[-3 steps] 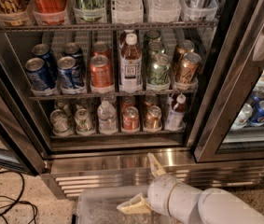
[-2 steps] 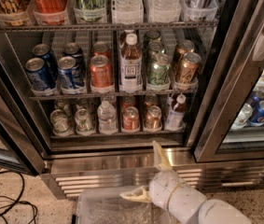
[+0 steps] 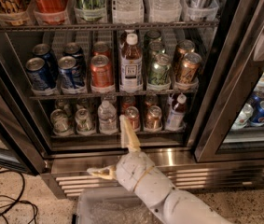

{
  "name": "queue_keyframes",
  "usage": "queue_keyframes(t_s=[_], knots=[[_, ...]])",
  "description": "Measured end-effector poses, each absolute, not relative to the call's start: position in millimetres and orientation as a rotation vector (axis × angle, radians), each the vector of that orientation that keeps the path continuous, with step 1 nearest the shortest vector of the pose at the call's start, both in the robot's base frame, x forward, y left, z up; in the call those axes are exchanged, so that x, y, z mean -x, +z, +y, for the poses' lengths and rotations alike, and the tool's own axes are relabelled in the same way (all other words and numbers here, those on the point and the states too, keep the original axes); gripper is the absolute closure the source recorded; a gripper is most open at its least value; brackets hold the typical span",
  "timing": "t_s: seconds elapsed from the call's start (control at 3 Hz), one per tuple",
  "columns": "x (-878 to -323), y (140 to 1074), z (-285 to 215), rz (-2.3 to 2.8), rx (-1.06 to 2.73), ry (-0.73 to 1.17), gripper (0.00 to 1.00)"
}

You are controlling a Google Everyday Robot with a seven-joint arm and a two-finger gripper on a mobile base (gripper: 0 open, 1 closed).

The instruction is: Pick 7up can from bottom shelf of fridge

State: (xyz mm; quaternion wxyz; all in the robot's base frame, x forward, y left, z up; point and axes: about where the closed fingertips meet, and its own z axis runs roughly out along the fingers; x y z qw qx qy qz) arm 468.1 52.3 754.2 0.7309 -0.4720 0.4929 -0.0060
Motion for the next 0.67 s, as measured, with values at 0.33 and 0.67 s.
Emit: queue_keyframes(t_s=[0.33,0.67], knots=[[-474,741,98,1.007,0.986,0.121,0.00],[-479,699,118,1.067,0.881,0.278,0.00]])
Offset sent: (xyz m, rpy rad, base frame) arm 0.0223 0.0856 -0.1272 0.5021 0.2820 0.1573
